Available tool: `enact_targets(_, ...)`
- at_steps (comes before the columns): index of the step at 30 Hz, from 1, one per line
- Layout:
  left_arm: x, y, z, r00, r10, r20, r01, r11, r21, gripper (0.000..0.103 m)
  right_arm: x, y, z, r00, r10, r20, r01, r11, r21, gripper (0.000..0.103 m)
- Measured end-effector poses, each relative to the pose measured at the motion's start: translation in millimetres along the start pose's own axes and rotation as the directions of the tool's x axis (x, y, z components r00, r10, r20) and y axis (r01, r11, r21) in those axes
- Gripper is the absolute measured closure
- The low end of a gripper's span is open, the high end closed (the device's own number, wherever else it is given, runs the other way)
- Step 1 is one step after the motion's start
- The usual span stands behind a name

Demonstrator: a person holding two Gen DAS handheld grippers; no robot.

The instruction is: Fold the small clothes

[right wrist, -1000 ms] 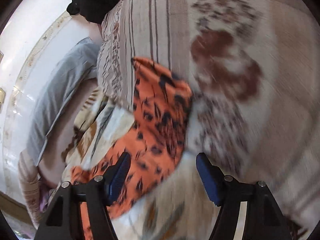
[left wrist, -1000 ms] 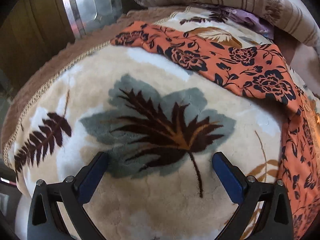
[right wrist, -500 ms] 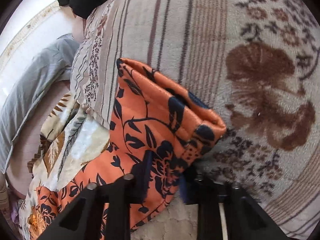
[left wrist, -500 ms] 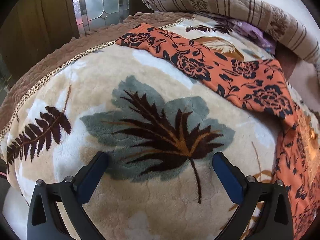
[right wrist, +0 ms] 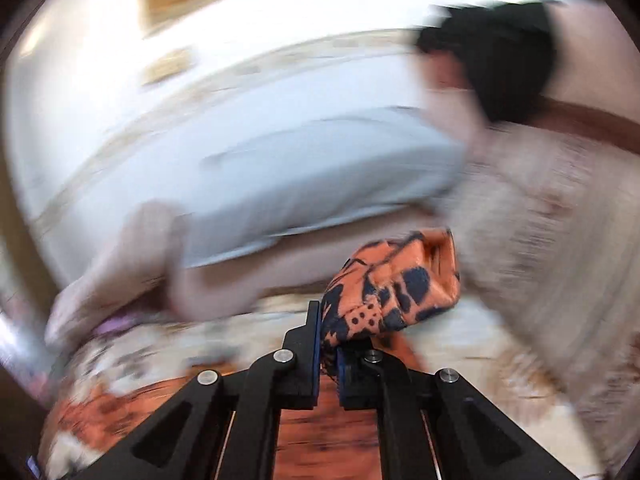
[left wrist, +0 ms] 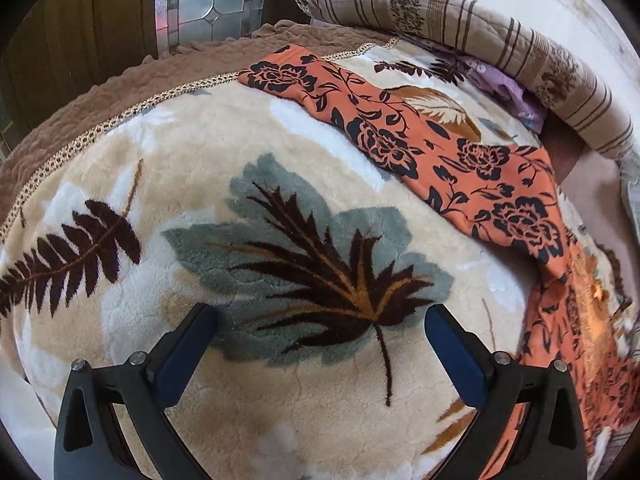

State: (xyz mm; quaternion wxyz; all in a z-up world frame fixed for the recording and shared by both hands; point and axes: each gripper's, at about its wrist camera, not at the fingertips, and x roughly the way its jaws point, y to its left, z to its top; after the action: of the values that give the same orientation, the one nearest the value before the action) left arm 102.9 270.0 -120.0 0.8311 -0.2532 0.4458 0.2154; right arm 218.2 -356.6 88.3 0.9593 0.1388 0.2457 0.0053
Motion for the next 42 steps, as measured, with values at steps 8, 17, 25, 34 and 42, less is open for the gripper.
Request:
enact_targets(8,-2.7,5.9,2.1,0.998,-0.054,-0.015,0.054,0.999,-0.001,0.0,87.9,160.7,-114.2,0.946,0.203,-0.252,-0.202,0.979,0.028,0.095)
enact_targets(17,-3.6,6.9,2.7,0.998,-0.066,-0.023,0.066,0.998,0.004,0.0,150.9,171.7,-217.8,0.816,0.252,-0.52,-0.258,0.964,0.063,0.006)
enact_targets(25,-3.3,6.1,2.4,0.998,-0.056,-0.019,0.056,0.998,0.002,0.0,148.6,138.1,-180.9,0.837,0.322,-0.442,-0.262,0.946,0.193,0.006)
enact_targets(34,-1.8,5.6,2.1,0.998,-0.054,-0.02,0.054,0.998,0.012,0.0,198.5,203.5,-234.4,0.639,0.556,-0.532,-0.361,0.827,0.43,0.006)
enact_targets(42,-1.8,7.2,3.0,0.998,-0.062,-0.019,0.062,0.998,0.0,0.0,166.9,151.5,-192.8,0.724,0.504,-0.471,-0.392,0.862,0.321,0.006)
